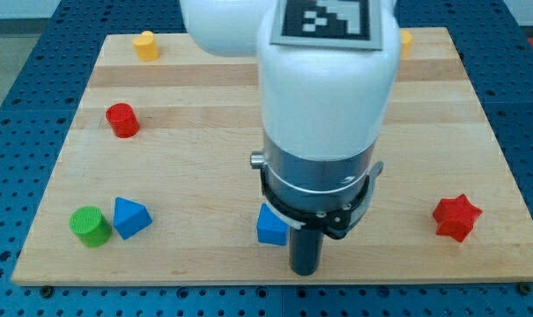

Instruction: Move the blue cube towards the blue triangle

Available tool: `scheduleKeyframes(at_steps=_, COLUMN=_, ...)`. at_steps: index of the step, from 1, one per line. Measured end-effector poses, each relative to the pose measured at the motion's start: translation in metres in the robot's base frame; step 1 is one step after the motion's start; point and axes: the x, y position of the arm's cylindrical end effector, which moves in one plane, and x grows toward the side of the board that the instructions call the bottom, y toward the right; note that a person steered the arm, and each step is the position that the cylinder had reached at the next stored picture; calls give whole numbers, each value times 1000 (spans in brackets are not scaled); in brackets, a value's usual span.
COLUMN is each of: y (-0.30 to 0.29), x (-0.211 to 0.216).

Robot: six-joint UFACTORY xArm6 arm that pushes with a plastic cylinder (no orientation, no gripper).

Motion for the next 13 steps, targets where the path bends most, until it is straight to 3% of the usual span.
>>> scheduleKeyframes(at_steps=9, y=-59, x=-75)
scheduleKeyframes(at_steps=13, y=-116, x=-79)
